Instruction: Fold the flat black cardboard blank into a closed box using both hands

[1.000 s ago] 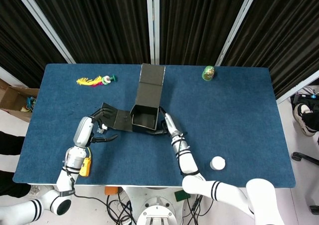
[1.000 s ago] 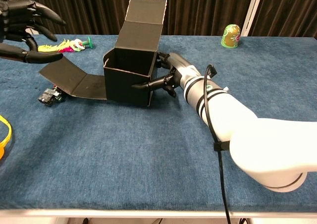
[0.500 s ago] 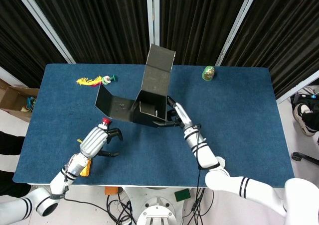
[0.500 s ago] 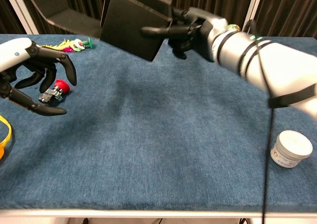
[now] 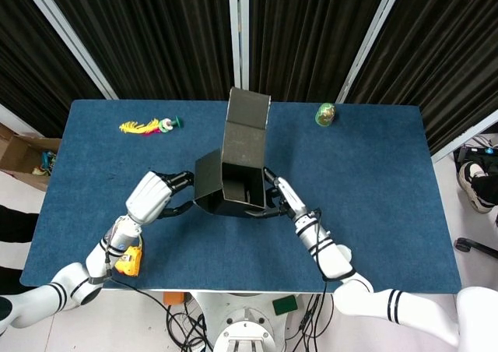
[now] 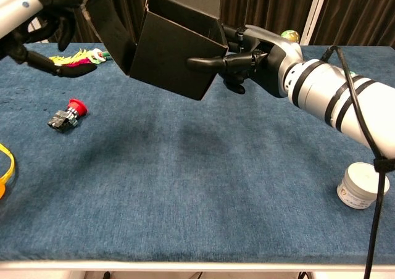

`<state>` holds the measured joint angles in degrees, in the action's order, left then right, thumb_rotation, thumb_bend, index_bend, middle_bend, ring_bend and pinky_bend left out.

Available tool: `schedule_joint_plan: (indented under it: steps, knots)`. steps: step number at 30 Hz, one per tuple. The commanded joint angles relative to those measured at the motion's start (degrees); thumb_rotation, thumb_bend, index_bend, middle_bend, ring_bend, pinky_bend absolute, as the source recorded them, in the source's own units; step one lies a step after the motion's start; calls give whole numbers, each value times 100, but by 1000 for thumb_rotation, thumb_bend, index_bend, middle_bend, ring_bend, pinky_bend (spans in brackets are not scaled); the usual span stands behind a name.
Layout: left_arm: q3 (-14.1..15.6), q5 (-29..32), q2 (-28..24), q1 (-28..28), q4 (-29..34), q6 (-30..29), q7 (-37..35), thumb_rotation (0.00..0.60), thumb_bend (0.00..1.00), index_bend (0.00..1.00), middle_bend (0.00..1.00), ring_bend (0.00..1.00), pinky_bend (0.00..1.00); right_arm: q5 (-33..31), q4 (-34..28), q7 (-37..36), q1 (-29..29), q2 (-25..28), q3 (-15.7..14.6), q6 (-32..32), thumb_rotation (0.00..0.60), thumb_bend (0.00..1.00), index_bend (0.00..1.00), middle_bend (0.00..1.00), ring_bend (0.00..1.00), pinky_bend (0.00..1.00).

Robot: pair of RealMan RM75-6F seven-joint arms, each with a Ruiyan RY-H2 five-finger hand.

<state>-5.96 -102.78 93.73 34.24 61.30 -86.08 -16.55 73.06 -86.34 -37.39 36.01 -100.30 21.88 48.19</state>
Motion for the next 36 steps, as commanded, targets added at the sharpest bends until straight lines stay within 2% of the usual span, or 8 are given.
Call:
schedule_joint_plan:
  steps: [1,9,19,24,36]
  knots:
    - [3,-98,78,102,-90,-101,-23,600,211,395,391,696,935,72,70,-24,37,-57,-95,54,600,327,448,503,886,925]
    - [21,-275,278,398,-434,-250,9,600,211,398,380,697,941,197,268,94,163,-136,-274,125,600,327,447,501,885,925]
    - [248,-480,793,678,-1372,-401,-46,600,206,397,360,695,942,122,580,380,336,-199,-390,85,600,327,447,501,884,925]
    - [224,-394,1129,710,-1865,-636,-202,600,206,337,289,693,952,25,741,441,399,-258,-419,22,600,327,447,501,884,925]
    - [267,-160,1434,677,-2462,-972,-462,600,207,299,269,693,953,-92,883,460,521,-304,-443,-107,600,328,448,501,883,925]
